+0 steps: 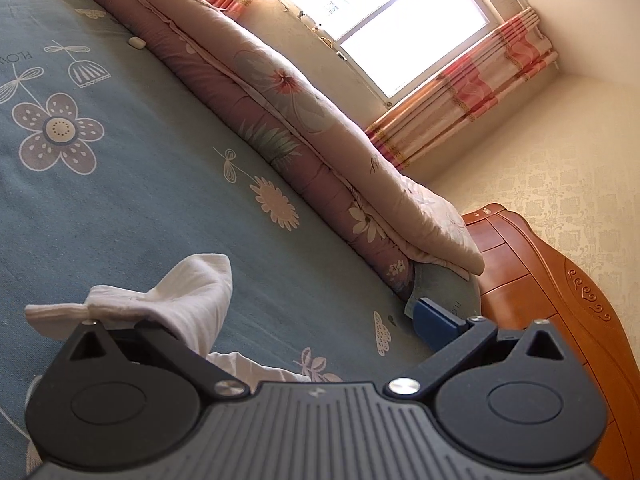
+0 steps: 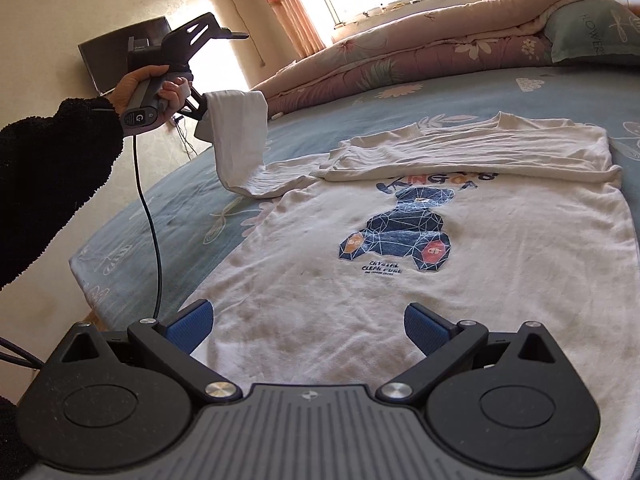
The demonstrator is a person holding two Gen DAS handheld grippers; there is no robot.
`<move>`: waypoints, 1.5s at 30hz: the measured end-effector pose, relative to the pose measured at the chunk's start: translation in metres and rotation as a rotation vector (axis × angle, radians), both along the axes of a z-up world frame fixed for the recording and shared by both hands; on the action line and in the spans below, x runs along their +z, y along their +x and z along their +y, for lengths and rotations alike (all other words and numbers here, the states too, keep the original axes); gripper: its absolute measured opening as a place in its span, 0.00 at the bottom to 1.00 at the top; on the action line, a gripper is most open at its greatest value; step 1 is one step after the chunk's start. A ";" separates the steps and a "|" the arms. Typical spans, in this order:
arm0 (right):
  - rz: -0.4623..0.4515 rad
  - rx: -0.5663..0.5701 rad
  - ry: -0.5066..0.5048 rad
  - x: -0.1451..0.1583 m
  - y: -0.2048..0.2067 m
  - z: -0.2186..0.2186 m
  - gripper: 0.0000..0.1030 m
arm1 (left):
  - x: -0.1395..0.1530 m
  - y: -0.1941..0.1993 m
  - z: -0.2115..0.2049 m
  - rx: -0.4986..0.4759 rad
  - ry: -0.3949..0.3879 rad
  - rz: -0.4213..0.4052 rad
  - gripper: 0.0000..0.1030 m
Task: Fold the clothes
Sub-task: 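Lift the cuff with the left gripper and raise the sleeve, then carry the sleeve across the chest with the left gripper and lower it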
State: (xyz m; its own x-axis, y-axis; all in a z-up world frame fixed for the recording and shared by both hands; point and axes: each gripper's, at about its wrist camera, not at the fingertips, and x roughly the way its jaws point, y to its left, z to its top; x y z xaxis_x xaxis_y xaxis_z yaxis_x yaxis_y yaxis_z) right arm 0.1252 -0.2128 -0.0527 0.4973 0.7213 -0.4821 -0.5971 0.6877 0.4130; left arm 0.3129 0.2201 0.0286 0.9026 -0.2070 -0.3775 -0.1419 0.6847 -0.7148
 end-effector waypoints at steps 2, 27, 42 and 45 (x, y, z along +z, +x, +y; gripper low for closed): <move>0.011 -0.019 0.009 -0.002 0.003 -0.004 1.00 | 0.005 0.005 -0.009 -0.005 0.011 0.002 0.99; 0.013 -0.138 0.051 0.005 0.001 -0.043 1.00 | 0.039 0.070 -0.140 -0.153 0.037 0.004 0.99; 0.076 -0.316 0.063 0.001 0.015 -0.075 1.00 | 0.032 0.103 -0.203 -0.257 0.044 0.034 0.99; 0.077 -0.318 0.058 0.000 0.015 -0.074 1.00 | 0.029 0.108 -0.216 -0.284 0.046 0.040 0.99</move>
